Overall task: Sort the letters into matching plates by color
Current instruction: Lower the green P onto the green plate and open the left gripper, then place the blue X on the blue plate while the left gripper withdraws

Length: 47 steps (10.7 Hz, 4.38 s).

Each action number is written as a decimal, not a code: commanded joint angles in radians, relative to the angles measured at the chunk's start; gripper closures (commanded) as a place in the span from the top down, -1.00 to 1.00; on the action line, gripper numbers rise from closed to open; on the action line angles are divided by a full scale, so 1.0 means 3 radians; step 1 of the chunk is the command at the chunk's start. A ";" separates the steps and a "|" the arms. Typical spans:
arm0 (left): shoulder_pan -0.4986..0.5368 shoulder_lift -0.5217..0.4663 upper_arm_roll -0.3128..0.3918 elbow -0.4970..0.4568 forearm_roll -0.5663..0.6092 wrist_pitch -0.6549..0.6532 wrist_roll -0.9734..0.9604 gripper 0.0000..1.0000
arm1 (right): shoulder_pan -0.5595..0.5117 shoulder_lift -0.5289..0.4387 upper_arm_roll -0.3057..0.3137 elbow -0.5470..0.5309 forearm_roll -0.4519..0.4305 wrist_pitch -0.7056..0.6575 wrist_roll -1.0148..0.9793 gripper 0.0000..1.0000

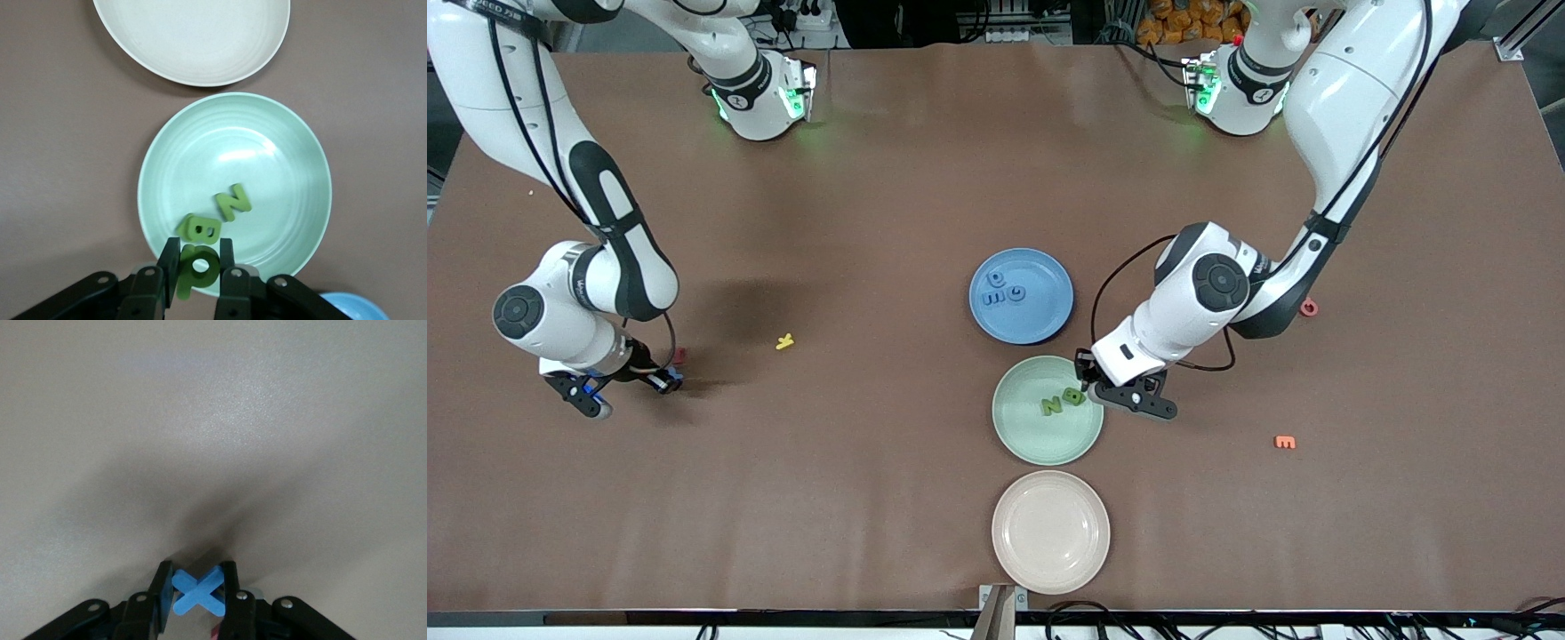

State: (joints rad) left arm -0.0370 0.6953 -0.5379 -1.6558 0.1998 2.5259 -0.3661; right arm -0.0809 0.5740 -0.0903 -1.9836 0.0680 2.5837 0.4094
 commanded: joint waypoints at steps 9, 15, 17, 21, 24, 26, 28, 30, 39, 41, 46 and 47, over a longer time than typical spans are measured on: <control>-0.0910 0.0469 0.0545 0.0769 -0.0047 -0.0029 -0.1301 0.38 | 0.0193 -0.0067 0.0014 0.0501 -0.0088 -0.0528 -0.1400 -0.74; -0.0859 0.0342 0.0637 0.0749 0.0136 -0.0059 -0.0873 1.00 | 0.0749 -0.0103 0.0025 0.0777 -0.0104 -0.1054 -0.1012 -0.74; -0.0726 0.0128 0.0632 0.0728 0.0229 -0.0527 -0.0596 1.00 | 0.0989 -0.0088 0.0025 0.0849 -0.0104 -0.1065 -0.1017 -0.74; -0.0394 -0.0512 0.0627 0.0723 0.0249 -0.1816 0.0021 1.00 | 0.1470 -0.0067 0.0101 0.0946 -0.0104 -0.1065 -0.1007 -0.74; -0.0031 -0.0915 0.0586 0.0718 0.0127 -0.2354 0.0259 1.00 | 0.1884 -0.0062 0.0122 0.0993 -0.0099 -0.1070 -0.1007 -0.74; 0.0189 -0.1197 0.0586 0.0718 0.0055 -0.2656 0.0239 1.00 | 0.2165 -0.0062 0.0122 0.0993 -0.0099 -0.1126 -0.0971 -0.74; 0.0393 -0.1391 0.0586 0.0718 -0.0093 -0.2754 0.0264 1.00 | 0.2411 -0.0027 0.0127 0.0998 -0.0094 -0.1137 -0.0956 -0.74; 0.0455 -0.1489 0.0607 0.0723 -0.0078 -0.2952 0.0325 1.00 | 0.2641 0.0060 0.0127 0.1094 -0.0084 -0.1142 -0.0956 -0.74; 0.0405 -0.1913 0.0805 0.0596 -0.0164 -0.2919 0.0612 1.00 | 0.2775 0.0367 0.0546 0.1499 -0.0114 -0.1127 -0.0725 1.00; 0.0364 -0.2138 0.1091 0.0290 -0.0486 -0.2735 0.0658 1.00 | 0.2740 0.0332 0.0521 0.1519 -0.0114 -0.1132 -0.0756 1.00; 0.0211 -0.2333 0.1404 0.0120 -0.0553 -0.2759 0.0750 1.00 | 0.2296 0.0133 0.0271 0.1570 -0.0186 -0.1320 -0.0960 1.00; 0.0210 -0.2348 0.1440 0.0125 -0.0553 -0.2759 0.0755 1.00 | 0.2183 0.0081 0.0189 0.1570 -0.0186 -0.1397 -0.1057 1.00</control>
State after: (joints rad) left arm 0.0570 0.0430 -0.1573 -1.5725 0.0578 1.6831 -0.1610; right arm 0.6453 0.6481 -0.0062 -1.5043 0.0273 2.2266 0.1413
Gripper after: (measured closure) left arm 0.000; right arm 0.000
